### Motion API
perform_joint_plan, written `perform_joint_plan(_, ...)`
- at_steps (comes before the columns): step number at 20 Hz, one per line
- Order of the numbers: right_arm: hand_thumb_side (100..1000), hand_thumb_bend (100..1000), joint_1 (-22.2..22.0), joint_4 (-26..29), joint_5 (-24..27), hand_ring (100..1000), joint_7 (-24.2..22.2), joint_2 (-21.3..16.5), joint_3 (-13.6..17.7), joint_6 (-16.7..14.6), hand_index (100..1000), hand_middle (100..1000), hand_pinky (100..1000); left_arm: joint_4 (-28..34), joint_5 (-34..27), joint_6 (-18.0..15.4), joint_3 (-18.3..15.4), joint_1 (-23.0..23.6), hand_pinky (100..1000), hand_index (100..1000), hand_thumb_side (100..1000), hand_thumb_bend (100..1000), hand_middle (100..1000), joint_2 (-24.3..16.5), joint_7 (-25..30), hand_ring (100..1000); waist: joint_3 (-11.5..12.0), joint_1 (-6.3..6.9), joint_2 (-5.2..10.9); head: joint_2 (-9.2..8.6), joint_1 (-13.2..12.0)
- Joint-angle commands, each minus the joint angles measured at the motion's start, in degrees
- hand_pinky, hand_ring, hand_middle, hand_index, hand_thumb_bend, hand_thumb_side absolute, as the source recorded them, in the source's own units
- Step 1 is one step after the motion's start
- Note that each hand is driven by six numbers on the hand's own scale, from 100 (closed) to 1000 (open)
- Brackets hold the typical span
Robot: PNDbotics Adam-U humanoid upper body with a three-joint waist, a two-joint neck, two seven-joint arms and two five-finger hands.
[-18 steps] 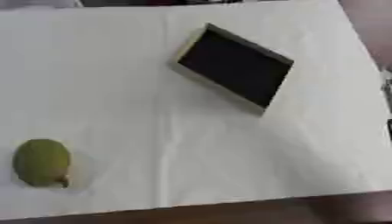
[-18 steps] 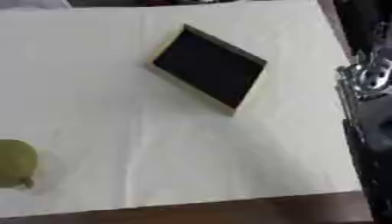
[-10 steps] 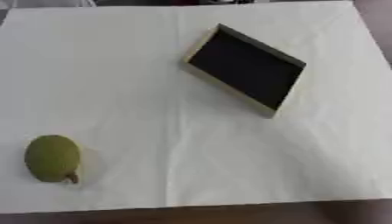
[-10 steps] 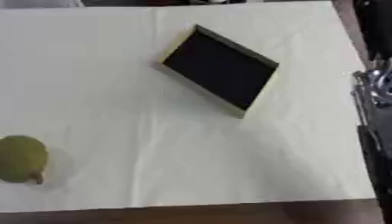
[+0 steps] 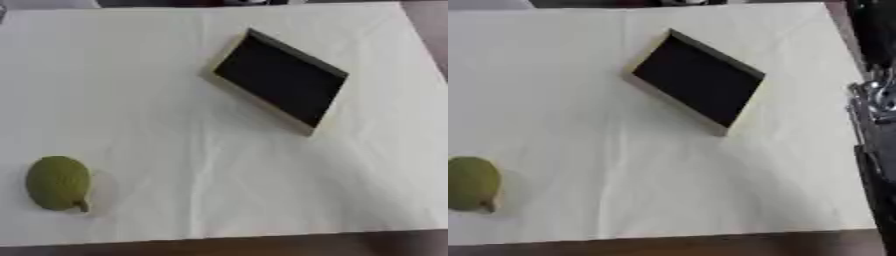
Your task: Pick up objects on the table and place them in the box.
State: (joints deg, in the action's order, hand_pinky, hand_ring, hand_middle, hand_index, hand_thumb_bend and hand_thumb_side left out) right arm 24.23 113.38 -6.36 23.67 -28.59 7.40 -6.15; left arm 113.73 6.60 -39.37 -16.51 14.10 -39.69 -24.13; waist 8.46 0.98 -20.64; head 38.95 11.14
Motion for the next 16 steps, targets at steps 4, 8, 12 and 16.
perform_joint_plan(4,613,100,0.5,1.2,-0.2,700,0.2,-1.7,0.5,-0.1,726,634,834,0.9,-0.7,0.0,-0.4,-0.5,744,857,487,100,744,-1.4,1.4,769,0.2,0.10,0.94,-0.37,1.6)
perform_joint_plan(8,612,100,0.5,1.2,-0.2,700,0.2,-1.7,0.5,-0.1,726,634,835,0.9,-0.3,0.5,0.4,-0.8,750,868,529,100,753,-1.9,5.3,774,0.1,0.05,1.02,-0.36,1.5)
perform_joint_plan(12,610,100,0.4,1.2,-0.2,700,0.2,-1.8,0.4,-0.1,726,634,835,0.9,3.1,0.3,1.1,-0.6,773,920,491,100,770,-3.8,10.8,788,0.3,0.09,1.19,-0.25,1.3)
perform_joint_plan(16,610,100,0.2,1.2,-0.3,700,0.1,-2.0,0.3,0.0,726,634,835,0.9,10.0,-0.7,3.2,0.2,782,935,486,110,773,-6.6,11.2,791,0.4,0.21,1.46,0.20,1.2)
